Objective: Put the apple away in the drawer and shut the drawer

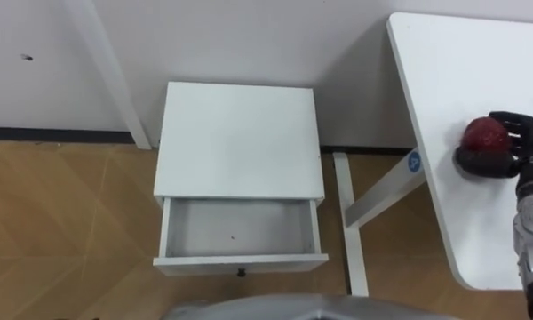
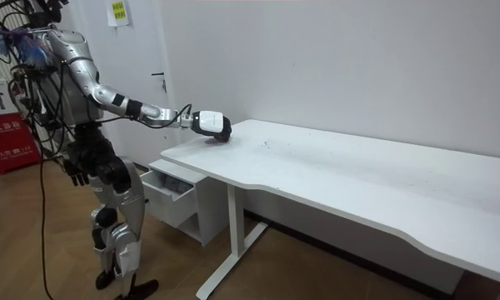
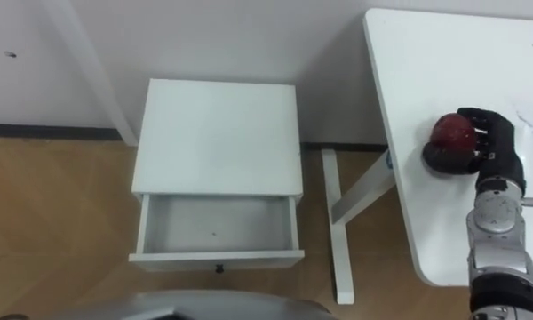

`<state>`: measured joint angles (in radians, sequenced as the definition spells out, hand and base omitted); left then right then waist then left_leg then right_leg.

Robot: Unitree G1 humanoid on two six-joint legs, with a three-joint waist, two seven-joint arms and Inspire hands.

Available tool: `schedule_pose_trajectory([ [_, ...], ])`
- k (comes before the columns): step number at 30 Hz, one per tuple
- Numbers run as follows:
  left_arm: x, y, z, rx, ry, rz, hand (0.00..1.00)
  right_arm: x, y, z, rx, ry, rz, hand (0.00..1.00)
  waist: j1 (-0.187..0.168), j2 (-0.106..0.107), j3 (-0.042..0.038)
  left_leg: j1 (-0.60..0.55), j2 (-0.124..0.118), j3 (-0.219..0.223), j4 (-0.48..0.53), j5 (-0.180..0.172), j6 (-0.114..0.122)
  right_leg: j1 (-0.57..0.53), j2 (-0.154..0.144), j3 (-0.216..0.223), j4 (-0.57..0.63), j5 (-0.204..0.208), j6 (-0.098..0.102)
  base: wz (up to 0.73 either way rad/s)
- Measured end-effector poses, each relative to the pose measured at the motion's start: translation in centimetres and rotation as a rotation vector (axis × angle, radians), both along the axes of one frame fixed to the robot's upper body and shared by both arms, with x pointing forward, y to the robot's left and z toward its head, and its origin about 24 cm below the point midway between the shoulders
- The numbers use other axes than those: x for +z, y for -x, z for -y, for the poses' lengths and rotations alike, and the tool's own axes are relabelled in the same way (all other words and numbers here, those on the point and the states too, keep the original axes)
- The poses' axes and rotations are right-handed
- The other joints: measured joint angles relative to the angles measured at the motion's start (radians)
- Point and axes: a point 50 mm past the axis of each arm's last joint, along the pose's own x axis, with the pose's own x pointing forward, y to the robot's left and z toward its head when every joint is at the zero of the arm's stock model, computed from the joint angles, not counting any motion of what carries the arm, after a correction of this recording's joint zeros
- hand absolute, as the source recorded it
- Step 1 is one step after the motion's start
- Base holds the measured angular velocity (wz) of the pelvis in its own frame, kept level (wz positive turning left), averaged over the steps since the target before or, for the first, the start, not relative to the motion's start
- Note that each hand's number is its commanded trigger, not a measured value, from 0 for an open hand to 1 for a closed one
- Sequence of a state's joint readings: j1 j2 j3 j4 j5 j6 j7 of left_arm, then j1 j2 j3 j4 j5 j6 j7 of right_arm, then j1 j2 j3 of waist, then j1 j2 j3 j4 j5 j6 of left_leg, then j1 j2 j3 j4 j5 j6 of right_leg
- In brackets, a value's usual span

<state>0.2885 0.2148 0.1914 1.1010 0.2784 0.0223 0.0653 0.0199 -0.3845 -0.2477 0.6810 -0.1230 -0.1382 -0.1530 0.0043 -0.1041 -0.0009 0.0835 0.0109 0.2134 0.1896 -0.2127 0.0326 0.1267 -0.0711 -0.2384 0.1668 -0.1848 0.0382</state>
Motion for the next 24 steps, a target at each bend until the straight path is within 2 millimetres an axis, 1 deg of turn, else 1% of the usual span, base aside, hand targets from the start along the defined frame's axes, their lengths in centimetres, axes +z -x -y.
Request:
schedule_pose_trajectory([
  [7,0.0,0.0,-0.1,0.0,-0.004,0.002,0.0,0.0,0.0,0.1,0.007,0.018,-0.011,1.0,0.005,0.002,-0.0004,-0.002,0.001,0.0,0.001,0.0,0.0,-0.003,0.0,-0.008,0.001,0.0,0.0,0.0],
  [9,0.0,-0.3,0.0,-0.004,0.0,0.007,0.0,0.2,-0.1,0.1,0.015,0.022,-0.007,1.0,0.007,0.002,-0.0003,-0.003,0.001,0.001,0.001,0.0,0.0,-0.005,0.0,-0.007,0.002,0.0,0.0,0.0],
  [12,0.0,-0.6,0.1,-0.01,0.011,0.012,0.0,0.4,-0.7,-0.7,0.068,0.022,-0.005,1.0,0.005,0.007,0.0014,-0.007,0.0,0.004,0.004,0.0,0.0,-0.009,0.0,0.003,0.002,0.0,0.0,-0.05],
  [15,-0.1,-1.3,0.1,-0.021,0.012,0.028,0.0,1.1,-1.6,-1.8,0.143,0.039,0.015,1.0,0.005,0.016,0.0026,-0.02,-0.001,0.005,0.008,0.0,0.0,-0.016,0.0,0.009,0.004,0.0,0.0,-0.03],
  [17,-0.1,-1.7,0.5,-0.057,0.019,0.038,0.0,2.0,-2.8,-3.5,0.244,0.065,0.042,1.0,0.006,0.03,0.0,-0.018,-0.001,0.009,0.007,0.0,0.0,-0.021,0.0,0.016,0.004,0.0,0.0,-0.08],
  [19,-0.2,-2.0,0.7,-0.078,0.024,0.05,0.0,2.4,-3.4,-4.8,0.315,0.068,0.056,1.0,0.01,0.038,0.0006,-0.014,-0.001,0.009,0.007,0.0,0.0,-0.022,0.0,0.016,0.004,0.0,0.0,0.0],
  [20,-0.2,-2.2,0.8,-0.087,0.027,0.055,0.0,2.4,-3.6,-5.5,0.352,0.07,0.061,1.0,0.021,0.04,0.0017,-0.01,-0.001,0.008,0.005,0.001,0.0,-0.019,0.0,0.016,0.003,0.0,0.0,0.0],
  [21,-0.2,-2.3,0.8,-0.09,0.027,0.059,0.0,2.5,-3.7,-5.8,0.367,0.07,0.063,1.0,0.027,0.04,0.0025,-0.009,-0.001,0.008,0.004,0.001,0.0,-0.018,0.001,0.016,0.003,0.0,0.0,0.0],
  [23,-0.2,-2.4,0.9,-0.098,0.024,0.061,0.0,3.1,-4.3,-7.4,0.448,0.084,0.087,1.0,0.036,0.035,0.0055,-0.011,-0.001,0.002,-0.001,0.001,-0.001,-0.019,0.001,0.013,0.002,0.0,0.0,0.03],
  [24,-0.2,-2.4,0.9,-0.103,0.023,0.06,0.0,3.4,-4.5,-7.9,0.472,0.092,0.099,1.0,0.04,0.034,0.006,-0.014,-0.001,0.002,-0.001,0.002,-0.001,-0.023,0.001,0.013,0.002,0.0,0.0,0.0],
])
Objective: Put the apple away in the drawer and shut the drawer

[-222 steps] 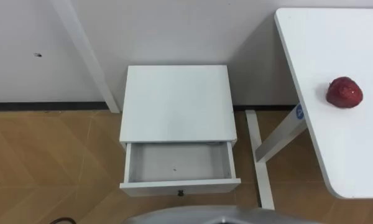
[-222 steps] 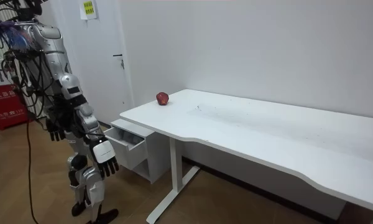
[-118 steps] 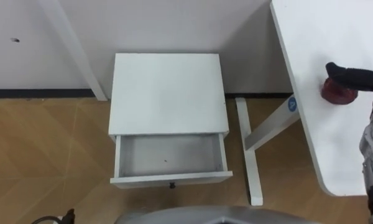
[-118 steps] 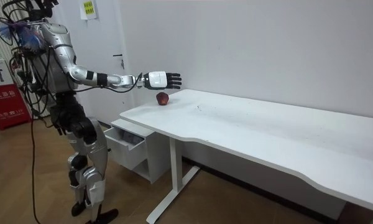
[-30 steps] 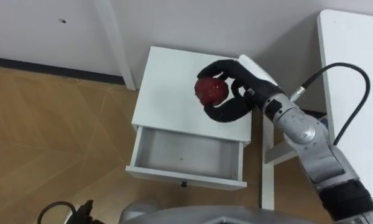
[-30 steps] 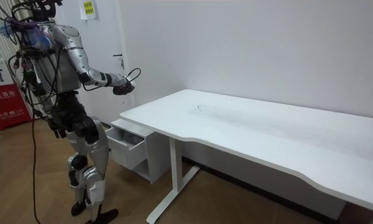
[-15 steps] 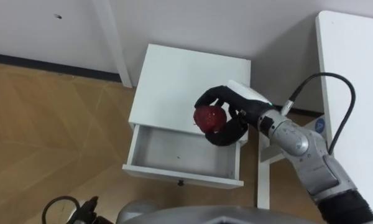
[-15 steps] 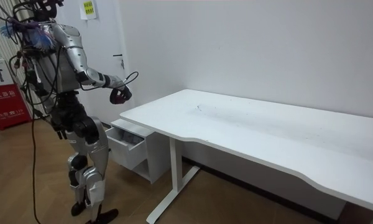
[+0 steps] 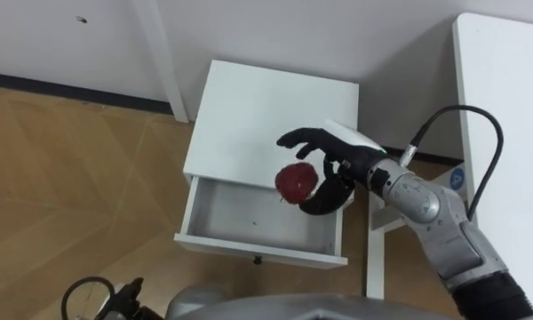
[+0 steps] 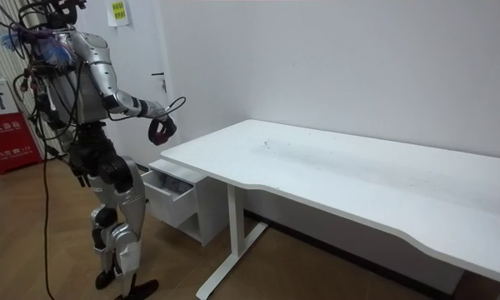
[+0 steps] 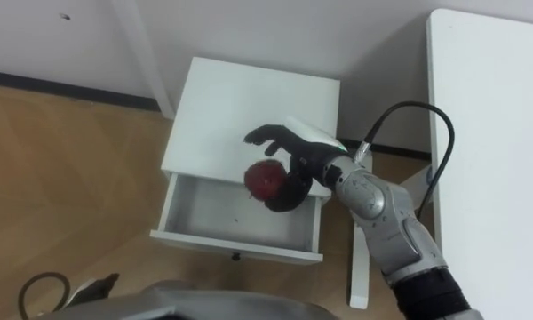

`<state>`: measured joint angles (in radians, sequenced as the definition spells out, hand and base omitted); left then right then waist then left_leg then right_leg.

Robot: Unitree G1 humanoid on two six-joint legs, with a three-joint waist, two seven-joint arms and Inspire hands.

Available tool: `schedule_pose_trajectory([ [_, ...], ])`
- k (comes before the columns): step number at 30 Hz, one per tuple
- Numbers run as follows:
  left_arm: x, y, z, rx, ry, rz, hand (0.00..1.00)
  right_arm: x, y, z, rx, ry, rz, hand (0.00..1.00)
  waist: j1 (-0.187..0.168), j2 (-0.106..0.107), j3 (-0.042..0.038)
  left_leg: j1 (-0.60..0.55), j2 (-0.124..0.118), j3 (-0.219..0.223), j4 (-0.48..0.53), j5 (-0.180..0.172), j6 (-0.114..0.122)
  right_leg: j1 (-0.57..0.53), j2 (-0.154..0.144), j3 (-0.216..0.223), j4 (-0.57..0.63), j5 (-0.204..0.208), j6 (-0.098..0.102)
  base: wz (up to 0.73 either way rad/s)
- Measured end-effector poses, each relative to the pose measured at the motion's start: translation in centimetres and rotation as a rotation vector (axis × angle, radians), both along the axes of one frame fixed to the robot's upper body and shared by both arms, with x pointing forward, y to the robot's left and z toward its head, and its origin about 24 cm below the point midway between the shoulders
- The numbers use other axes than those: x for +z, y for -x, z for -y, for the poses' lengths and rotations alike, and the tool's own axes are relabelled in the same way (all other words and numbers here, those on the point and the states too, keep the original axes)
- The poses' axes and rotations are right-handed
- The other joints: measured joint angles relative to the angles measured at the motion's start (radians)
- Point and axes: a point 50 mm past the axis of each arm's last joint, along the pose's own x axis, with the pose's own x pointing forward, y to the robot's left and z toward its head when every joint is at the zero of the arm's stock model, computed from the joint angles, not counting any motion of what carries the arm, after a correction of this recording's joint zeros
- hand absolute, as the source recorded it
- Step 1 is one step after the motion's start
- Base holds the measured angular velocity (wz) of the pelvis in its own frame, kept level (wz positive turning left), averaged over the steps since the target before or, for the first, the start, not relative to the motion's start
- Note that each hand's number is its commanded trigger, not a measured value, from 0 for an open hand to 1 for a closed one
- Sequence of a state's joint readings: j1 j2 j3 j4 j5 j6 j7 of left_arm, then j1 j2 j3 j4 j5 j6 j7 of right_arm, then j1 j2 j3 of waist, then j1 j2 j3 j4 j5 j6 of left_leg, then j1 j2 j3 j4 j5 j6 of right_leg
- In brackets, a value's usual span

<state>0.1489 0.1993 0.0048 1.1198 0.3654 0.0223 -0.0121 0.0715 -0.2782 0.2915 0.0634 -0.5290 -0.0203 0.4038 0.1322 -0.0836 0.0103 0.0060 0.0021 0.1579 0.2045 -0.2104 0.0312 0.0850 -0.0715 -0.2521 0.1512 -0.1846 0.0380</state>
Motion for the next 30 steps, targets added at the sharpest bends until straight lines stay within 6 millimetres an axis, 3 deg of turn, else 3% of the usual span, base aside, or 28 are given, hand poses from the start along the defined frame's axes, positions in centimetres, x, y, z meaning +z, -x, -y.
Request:
schedule_pose_trajectory([
  [24,-0.1,0.3,0.1,-0.002,-0.002,-0.007,0.0,-0.3,0.4,0.2,-0.02,-0.002,-0.003,0.0,0.001,0.008,-0.0071,0.006,0.0,0.002,0.0,0.0,0.0,0.005,0.0,0.001,0.0,0.0,0.0,0.0],
  [27,-0.1,0.7,0.1,0.02,-0.013,-0.005,0.0,-1.3,1.3,1.0,-0.082,-0.007,-0.023,0.0,-0.004,0.019,-0.0052,0.021,-0.001,0.002,-0.001,0.0,0.0,0.019,-0.002,0.001,0.0,0.0,0.0,0.0],
  [28,-0.1,0.7,0.2,0.026,-0.02,0.002,0.0,-1.7,1.5,1.4,-0.118,-0.01,-0.026,0.0,-0.011,0.02,-0.0082,0.021,-0.001,0.002,0.0,0.0,0.0,0.02,-0.003,-0.006,0.002,0.0,0.0,0.05],
  [30,-0.2,0.9,0.5,0.039,-0.018,0.001,0.0,-2.5,1.4,2.5,-0.214,-0.023,-0.03,0.0,-0.035,0.025,-0.0065,0.009,-0.001,0.003,0.02,-0.003,0.004,0.013,-0.016,-0.026,0.021,-0.001,0.002,0.11],
])
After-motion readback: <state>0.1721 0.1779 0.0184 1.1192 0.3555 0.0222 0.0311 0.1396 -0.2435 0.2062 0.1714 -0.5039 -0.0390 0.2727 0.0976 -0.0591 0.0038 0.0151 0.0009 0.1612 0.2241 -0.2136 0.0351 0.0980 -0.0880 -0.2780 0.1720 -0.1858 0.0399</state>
